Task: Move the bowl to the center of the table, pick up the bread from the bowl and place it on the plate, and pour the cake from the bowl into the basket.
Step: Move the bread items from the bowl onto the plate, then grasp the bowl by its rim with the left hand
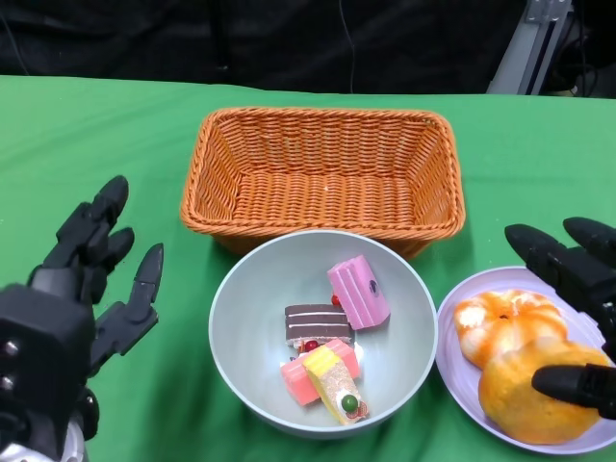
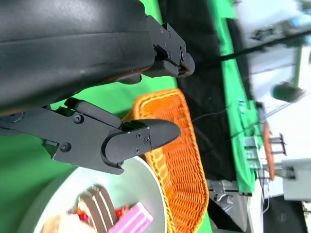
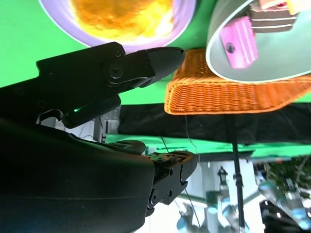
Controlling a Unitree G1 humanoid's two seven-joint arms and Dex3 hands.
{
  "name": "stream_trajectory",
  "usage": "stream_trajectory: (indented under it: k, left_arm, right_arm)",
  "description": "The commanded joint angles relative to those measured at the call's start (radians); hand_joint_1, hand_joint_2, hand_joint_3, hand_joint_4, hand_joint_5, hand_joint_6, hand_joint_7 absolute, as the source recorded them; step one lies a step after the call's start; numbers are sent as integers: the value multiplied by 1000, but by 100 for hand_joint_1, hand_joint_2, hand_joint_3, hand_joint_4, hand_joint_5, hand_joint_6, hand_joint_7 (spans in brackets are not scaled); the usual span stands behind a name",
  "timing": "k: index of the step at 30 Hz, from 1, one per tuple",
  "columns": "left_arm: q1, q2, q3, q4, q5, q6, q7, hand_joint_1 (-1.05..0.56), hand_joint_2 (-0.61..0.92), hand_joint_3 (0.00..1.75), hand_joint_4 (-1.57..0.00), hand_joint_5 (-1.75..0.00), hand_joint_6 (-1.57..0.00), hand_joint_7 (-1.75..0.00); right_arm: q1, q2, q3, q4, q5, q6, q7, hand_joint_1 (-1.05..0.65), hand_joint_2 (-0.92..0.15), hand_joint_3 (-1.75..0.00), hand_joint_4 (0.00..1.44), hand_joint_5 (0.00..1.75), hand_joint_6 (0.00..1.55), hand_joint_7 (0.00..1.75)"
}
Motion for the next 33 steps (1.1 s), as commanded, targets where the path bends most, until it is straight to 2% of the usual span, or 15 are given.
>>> stream_trajectory:
  k: [1,2,3,7,11,16,20,23,26,32,33]
  left_arm:
    - [19,46,-9,34,49,-141,-23,-52,92,49,-1,-84,-31,-2]
    - [19,57,-8,43,59,-176,-29,-54,92,48,-1,-87,-31,-2]
    - [19,67,-8,51,69,-205,-34,-56,92,48,0,-87,-31,-2]
    - [18,76,-5,72,84,-255,-39,-56,92,47,0,-88,-31,-2]
    - [9,161,9,121,89,-395,-110,-50,92,46,-1,-90,-37,-5]
    - [12,219,2,163,107,-521,-156,-55,92,38,0,-94,-37,-5]
    - [-19,286,-5,237,128,-676,-204,-52,92,37,0,-85,-35,-4]
    - [-44,310,-9,288,147,-764,-214,-50,92,33,0,-83,-36,-5]
    - [-75,333,-15,338,178,-850,-215,-49,92,27,0,-90,-38,-7]
    - [-124,398,-34,419,214,-998,-248,-48,92,19,0,-90,-40,-8]
    - [-131,408,-37,430,220,-1017,-254,-48,92,18,0,-90,-40,-8]
  right_arm:
    - [17,27,-11,24,15,-42,-73,-55,-92,-14,18,36,24,8]
    - [21,35,-12,32,22,-56,-91,-55,-92,-15,7,59,24,8]
    - [23,41,-14,37,29,-66,-105,-54,-92,-14,4,69,25,9]
    - [25,49,-17,48,36,-88,-125,-52,-92,-14,0,80,27,10]
    - [24,88,-17,96,64,-172,-231,-47,-92,-12,14,88,42,18]
    - [20,107,-19,136,51,-232,-311,-47,-92,-17,29,94,56,26]
    - [14,129,-6,178,94,-302,-369,-43,-92,-15,43,96,68,33]
    - [5,134,7,208,140,-361,-376,-42,-92,-15,50,99,72,36]
    - [-5,151,30,232,199,-407,-365,-39,-92,-16,56,105,76,39]
    - [6,201,84,200,328,-406,-305,-29,-89,-18,64,122,75,64]
    - [10,211,91,192,347,-398,-296,-26,-83,-30,65,126,73,75]
